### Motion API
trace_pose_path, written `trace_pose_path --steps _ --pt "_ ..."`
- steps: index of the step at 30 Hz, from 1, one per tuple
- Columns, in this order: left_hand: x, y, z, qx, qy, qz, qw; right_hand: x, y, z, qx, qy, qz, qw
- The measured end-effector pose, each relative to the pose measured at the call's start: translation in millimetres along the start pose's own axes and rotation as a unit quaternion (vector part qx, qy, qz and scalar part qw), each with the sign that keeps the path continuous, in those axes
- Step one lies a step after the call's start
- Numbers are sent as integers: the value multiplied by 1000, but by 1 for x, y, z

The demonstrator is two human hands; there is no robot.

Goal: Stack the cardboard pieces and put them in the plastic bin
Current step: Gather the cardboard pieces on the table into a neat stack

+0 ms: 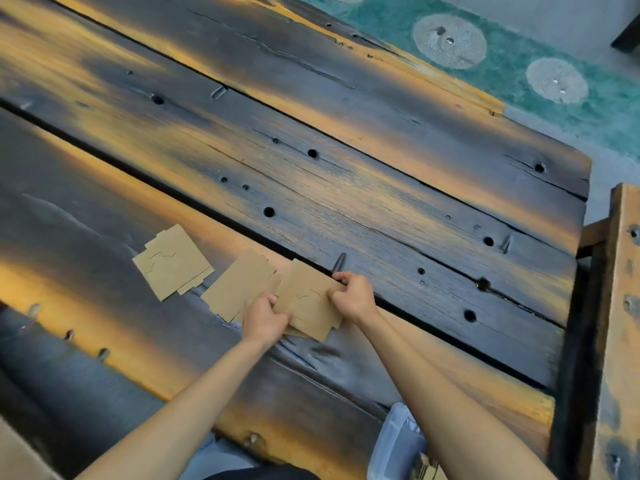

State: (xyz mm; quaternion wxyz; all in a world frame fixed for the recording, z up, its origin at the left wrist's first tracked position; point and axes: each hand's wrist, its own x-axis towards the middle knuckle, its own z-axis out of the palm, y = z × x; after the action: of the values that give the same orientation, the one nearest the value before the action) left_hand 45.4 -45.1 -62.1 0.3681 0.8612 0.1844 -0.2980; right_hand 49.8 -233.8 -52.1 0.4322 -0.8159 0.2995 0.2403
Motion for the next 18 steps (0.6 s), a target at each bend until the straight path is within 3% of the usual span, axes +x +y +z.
trace_pose_path --steps 6,14,18 --pt "-14 -6 14 21 51 -85 995 2 -9 22 -85 -28 -23 996" --pt "-11 0 20 7 70 -101 992 2 -1 32 -156 -27 -68 985" --pt "-12 -1 23 -13 62 -111 992 0 5 27 -149 -17 -45 988"
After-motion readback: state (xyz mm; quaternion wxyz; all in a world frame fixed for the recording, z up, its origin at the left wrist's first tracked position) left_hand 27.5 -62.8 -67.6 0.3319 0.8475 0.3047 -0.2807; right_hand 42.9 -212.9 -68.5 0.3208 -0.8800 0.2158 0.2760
